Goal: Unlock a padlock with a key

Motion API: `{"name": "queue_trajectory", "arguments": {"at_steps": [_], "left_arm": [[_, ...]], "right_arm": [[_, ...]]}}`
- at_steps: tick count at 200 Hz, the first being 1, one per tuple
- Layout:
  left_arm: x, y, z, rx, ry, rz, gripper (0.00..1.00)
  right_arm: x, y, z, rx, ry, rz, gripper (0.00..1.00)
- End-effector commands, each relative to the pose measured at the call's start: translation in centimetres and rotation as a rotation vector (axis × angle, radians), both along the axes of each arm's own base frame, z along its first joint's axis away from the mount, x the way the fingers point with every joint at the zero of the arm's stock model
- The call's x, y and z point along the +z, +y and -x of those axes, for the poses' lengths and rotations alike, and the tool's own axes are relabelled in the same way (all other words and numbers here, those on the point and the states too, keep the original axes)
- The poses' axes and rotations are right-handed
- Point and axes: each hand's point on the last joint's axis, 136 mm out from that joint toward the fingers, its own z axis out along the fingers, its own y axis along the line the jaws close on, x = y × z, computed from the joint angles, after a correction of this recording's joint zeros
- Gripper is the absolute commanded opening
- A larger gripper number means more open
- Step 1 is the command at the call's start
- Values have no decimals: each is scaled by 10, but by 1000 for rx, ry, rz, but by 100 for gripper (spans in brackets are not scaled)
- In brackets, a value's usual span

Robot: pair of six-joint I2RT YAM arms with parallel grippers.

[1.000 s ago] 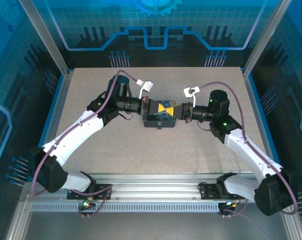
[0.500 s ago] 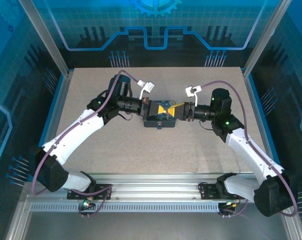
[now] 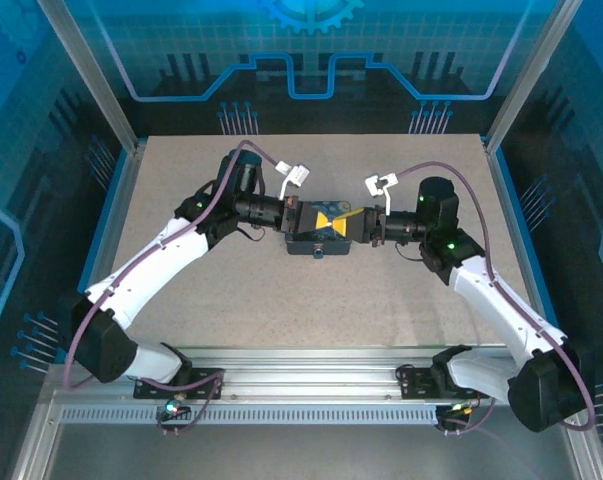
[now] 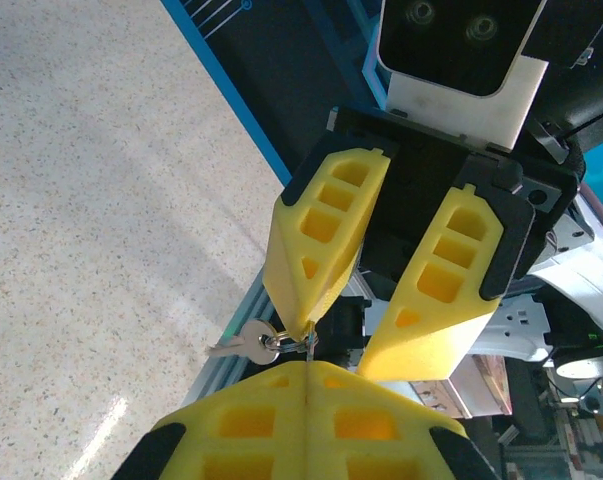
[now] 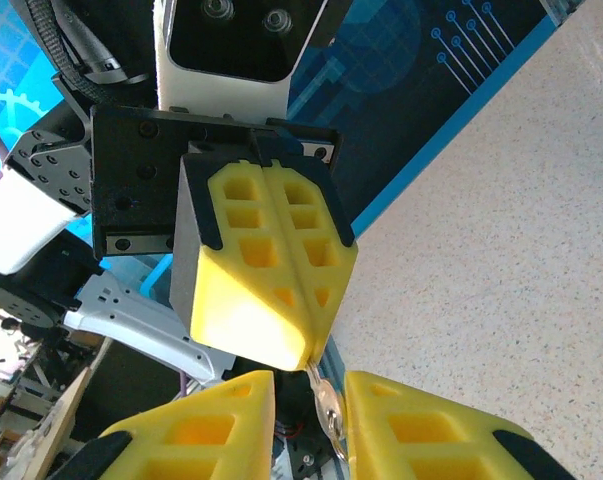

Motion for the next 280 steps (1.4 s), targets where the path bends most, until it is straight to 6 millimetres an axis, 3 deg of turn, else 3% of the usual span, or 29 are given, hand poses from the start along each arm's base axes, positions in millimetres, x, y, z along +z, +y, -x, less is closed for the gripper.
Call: {"name": "queue_trajectory", "arguments": {"at_steps": [1, 66, 106, 132, 160, 179, 221, 244, 280], "left_arm": [[11, -3, 5, -32, -26, 14, 0], [12, -2, 4, -27, -34, 7, 0], [13, -3, -2, -7, -38, 6, 0], [13, 4, -11, 50, -45, 0, 28], [11, 21, -25, 151, -41, 10, 42], [6, 30, -29, 200, -33, 16, 43], [-6, 28, -27, 194, 13, 35, 49], [-3, 21, -23, 166, 11, 62, 54], [2, 2, -16, 93, 0, 78, 53]], "right_arm": [[13, 6, 10, 59, -40, -11, 21], [7, 7, 13, 78, -38, 3, 0], [1, 8, 14, 71, -38, 22, 0], [-1, 4, 9, 25, -37, 37, 0], [-4, -5, -1, -43, -27, 50, 0], [-7, -10, -6, -74, -22, 52, 0], [-8, -10, -10, -83, -12, 48, 0], [-6, -8, -10, -70, -13, 38, 0], [-6, -1, -6, -36, -15, 44, 0]]}}
